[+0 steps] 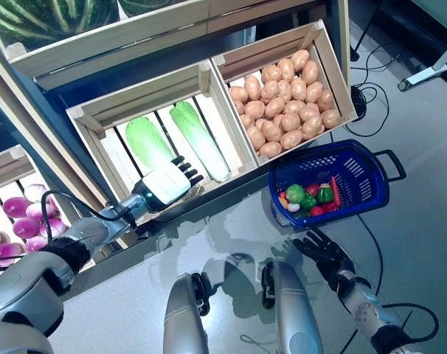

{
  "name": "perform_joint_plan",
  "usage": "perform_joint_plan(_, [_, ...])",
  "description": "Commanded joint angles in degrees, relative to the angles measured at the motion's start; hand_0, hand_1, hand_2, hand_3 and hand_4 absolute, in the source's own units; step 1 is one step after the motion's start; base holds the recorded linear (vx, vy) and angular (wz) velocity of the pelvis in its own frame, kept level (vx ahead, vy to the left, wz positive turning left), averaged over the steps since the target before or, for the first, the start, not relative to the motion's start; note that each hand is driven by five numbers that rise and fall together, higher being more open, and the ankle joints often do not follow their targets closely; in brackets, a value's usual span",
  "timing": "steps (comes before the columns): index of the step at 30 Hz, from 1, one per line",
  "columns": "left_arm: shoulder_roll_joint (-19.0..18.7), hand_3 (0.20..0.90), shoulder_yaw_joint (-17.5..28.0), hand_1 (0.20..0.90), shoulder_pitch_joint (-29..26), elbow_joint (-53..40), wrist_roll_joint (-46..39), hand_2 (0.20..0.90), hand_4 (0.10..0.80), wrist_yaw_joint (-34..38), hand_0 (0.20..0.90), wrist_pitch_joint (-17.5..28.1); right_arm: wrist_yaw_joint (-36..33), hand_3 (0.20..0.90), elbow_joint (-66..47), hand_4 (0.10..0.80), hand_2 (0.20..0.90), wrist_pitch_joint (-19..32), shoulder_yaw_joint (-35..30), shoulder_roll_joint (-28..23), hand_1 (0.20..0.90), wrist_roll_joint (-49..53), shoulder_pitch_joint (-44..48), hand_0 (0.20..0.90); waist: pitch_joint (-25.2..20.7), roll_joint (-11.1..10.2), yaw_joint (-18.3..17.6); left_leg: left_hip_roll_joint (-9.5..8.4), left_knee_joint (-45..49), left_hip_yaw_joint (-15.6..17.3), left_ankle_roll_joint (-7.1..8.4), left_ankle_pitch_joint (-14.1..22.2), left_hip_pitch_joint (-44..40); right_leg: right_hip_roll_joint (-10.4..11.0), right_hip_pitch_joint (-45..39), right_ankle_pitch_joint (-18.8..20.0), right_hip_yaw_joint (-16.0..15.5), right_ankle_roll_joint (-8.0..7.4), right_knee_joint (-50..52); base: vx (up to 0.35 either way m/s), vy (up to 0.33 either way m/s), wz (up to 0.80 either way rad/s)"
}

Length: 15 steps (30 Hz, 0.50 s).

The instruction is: Put vegetables into the basket

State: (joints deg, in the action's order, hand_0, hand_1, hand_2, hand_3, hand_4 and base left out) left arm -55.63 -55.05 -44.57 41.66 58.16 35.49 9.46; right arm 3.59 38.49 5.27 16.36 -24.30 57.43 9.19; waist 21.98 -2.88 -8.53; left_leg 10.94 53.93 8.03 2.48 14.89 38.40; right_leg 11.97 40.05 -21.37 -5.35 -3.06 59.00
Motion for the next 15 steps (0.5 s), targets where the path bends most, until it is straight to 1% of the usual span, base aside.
perform_joint_plan(1, [-3.8, 0.900, 5.1, 0.900, -2.6, 0.2, -3.0, 0.900, 0.800, 1.9, 0.900, -5.0, 2.6, 0.900, -2.4, 0.800, 0.900, 1.4, -2.6, -4.0, 0.900, 3.3, 0.4, 0.900, -4.5, 2.1, -0.4, 3.02, 3.7, -2.5, 4.03, 5.4, 0.7, 4.0, -1.4, 2.6, 1.4, -4.01, -1.3, 0.000, 0.000, 0.00])
perform_joint_plan(4, [-5.0, 0.900, 5.1, 0.900, -4.0, -0.6, -3.6, 0.900, 0.800, 1.9, 0.900, -5.9, 1.6, 0.900, -3.5, 0.800, 0.900, 1.0, -2.4, -4.6, 0.900, 3.8, 0.7, 0.900, -4.1, 2.0, -0.5, 3.34, 5.0, -3.0, 4.43, 5.4, 2.8, 4.2, 0.5, 2.7, 1.7, -4.17, -0.2, 0.017, -0.001, 0.05])
perform_joint_plan(5, [-5.3, 0.900, 5.2, 0.900, -4.5, -0.5, -3.6, 0.900, 0.800, 1.6, 0.900, -6.1, 1.4, 0.900, -4.0, 0.800, 0.900, 0.8, -2.4, -4.9, 0.900, 4.3, 0.6, 0.900, -3.9, 2.0, -0.5, 3.61, 6.6, -3.2, 4.84, 7.3, 3.2, 4.4, 0.9, 1.0, 1.9, -4.65, 1.4, -0.031, -0.006, 0.05])
perform_joint_plan(6, [-6.0, 0.900, 5.1, 0.900, -5.5, -0.7, -4.0, 0.900, 0.800, 1.2, 0.900, -6.6, 1.2, 0.900, -4.5, 0.800, 0.900, 0.6, -2.4, -5.3, 0.900, 4.7, 0.8, 0.900, -3.6, 2.0, -0.6, 3.84, 6.4, -3.0, 4.56, 5.6, 4.7, 4.4, 2.4, 2.6, 1.7, -4.34, 1.1, 0.035, -0.008, 0.05])
perform_joint_plan(7, [-6.6, 0.900, 5.1, 0.900, -6.3, -0.7, -4.1, 0.900, 0.800, 0.8, 0.900, -6.8, 1.0, 0.900, -4.8, 0.800, 0.900, 0.4, -2.3, -5.7, 0.900, 5.0, 0.8, 0.900, -3.4, 2.0, -0.6, 4.06, 8.0, -3.2, 4.94, 7.5, 5.0, 4.6, 2.7, 0.8, 1.8, -4.89, 2.7, -0.038, -0.012, 0.04])
perform_joint_plan(8, [-6.8, 0.900, 4.7, 0.900, -7.2, -0.6, -4.0, 0.900, 0.800, 0.2, 0.900, -6.9, 0.8, 0.900, -5.0, 0.800, 0.900, 0.4, -2.2, -5.8, 0.900, 5.2, 1.0, 0.900, -3.2, 1.9, -0.6, 4.17, 8.5, -3.3, 4.95, 7.6, 5.7, 4.7, 3.5, 0.7, 1.7, -4.98, 3.3, 0.046, -0.005, 0.03])
perform_joint_plan(11, [-7.8, 0.900, 3.7, 0.900, -9.4, -0.2, -3.3, 0.900, 0.800, -0.6, 0.900, -6.0, 0.4, 0.900, -5.2, 0.800, 0.900, 0.0, -2.4, -6.7, 0.900, 6.0, 1.3, 0.900, -2.7, 1.9, -0.9, 4.50, 9.9, -3.5, 5.29, 7.9, 7.5, 5.0, 5.3, 0.6, 1.7, -5.15, 4.6, 0.000, 0.000, 0.00])
perform_joint_plan(15, [-9.0, 0.900, 2.3, 0.900, -12.2, 0.1, -3.9, 0.900, 0.800, -1.7, 0.900, -6.1, 0.1, 0.900, -5.1, 0.800, 0.900, -0.7, -3.2, -8.0, 0.900, 8.9, 1.3, 0.900, -2.0, 1.8, -1.1, 5.01, 12.6, -4.0, 5.49, 8.5, 10.9, 5.4, 8.6, 0.1, 1.6, -5.28, 7.4, 0.000, 0.000, 0.00])
